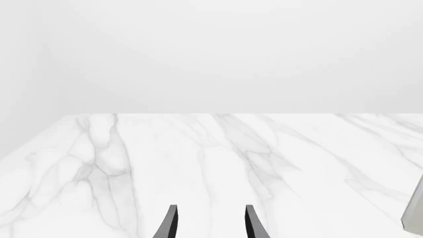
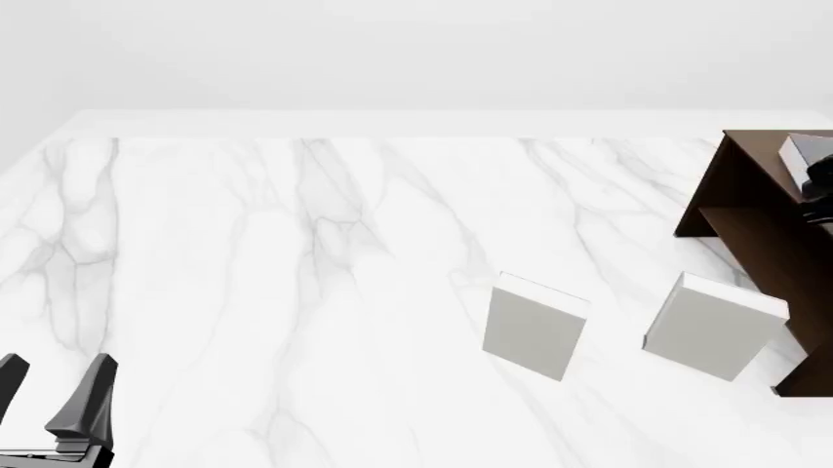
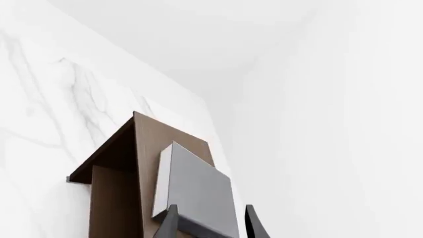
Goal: Pick up the book on the left and place it on top of the shelf.
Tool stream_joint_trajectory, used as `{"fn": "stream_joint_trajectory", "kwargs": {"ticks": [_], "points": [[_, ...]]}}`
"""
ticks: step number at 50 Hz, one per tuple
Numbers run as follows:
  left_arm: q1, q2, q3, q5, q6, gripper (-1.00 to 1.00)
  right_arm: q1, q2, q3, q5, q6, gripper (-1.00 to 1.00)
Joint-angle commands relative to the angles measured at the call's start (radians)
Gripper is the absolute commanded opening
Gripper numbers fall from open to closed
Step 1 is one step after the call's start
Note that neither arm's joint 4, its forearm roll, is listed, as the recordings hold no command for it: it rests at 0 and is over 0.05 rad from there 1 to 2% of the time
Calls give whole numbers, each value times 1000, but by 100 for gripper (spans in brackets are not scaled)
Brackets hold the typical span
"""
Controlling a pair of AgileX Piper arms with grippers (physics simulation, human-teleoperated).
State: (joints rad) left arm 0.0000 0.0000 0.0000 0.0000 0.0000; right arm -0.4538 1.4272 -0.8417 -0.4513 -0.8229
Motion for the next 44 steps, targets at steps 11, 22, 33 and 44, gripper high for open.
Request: {"fn": "stream_joint_trajectory", "kwargs": {"ticks": [11,22,33,44], "points": [[0,0,0,0,0,100,61,-58,62,-44,47,100],[0,0,0,0,0,100,91,-181,88,-13,78,100],[0,0,0,0,0,100,106,-317,129,24,95,100],[0,0,0,0,0,100,120,-406,150,68,107,100]]}}
